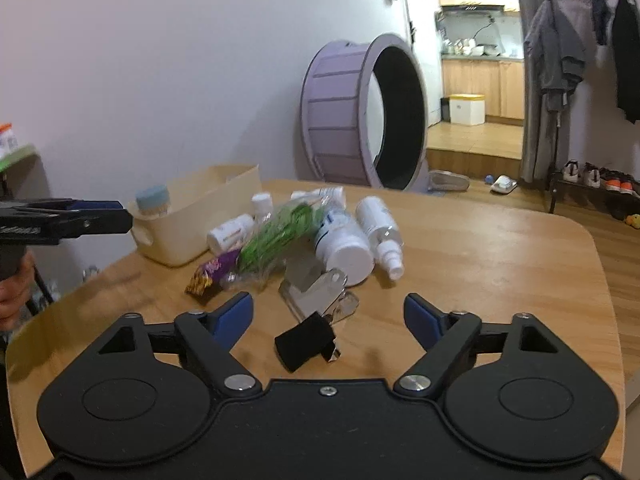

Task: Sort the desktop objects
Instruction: 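Reach the right tool to the black binder clip and grasp it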

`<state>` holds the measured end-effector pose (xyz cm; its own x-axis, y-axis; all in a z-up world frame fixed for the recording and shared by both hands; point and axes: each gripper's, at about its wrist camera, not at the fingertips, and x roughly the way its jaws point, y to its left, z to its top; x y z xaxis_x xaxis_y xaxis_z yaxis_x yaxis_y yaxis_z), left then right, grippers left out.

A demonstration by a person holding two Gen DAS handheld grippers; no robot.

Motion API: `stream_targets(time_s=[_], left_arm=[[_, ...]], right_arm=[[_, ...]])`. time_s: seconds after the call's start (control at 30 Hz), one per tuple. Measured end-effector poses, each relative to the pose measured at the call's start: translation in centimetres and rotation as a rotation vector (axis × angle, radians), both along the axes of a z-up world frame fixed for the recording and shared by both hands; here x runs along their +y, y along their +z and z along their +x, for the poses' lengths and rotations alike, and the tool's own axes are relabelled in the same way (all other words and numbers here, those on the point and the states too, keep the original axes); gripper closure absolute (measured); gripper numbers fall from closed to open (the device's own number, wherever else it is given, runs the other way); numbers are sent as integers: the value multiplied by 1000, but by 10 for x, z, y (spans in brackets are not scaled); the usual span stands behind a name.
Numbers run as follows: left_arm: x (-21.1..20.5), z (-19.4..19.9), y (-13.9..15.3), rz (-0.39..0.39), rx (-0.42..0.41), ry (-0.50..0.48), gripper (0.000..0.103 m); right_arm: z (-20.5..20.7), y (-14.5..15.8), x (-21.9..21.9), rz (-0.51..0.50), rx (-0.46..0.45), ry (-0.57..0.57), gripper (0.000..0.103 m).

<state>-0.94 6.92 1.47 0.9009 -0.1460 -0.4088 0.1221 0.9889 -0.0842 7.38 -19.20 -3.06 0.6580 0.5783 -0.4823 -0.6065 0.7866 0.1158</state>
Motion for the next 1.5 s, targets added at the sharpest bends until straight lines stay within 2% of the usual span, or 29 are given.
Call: stream_targets(time_s=[0.2,0.37,0.47,0.57,0.7,1.07,1.37,1.5], left_arm=[[-7,3,-13,17,47,-25,38],[-4,2,-15,0,57,-20,38],[-4,0,-15,-6,54,-23,38],[-4,0,-17,1,58,-23,38],[-4,-1,-17,2,57,-23,38],[-7,-1,-16,12,53,-32,38],[-12,0,-18,25,62,-50,38],[-13,1,-19,29,66,-54,38]], right_arm=[[7,-11,14,-55,41,30,39],[13,-20,23,-89,73,44,54],[16,-26,28,-106,92,52,67],[17,-27,28,-96,102,54,74],[15,-24,24,-76,116,65,89],[-2,3,6,8,83,67,91],[5,-14,-2,-43,155,11,90],[4,-15,-8,-49,145,-26,86]])
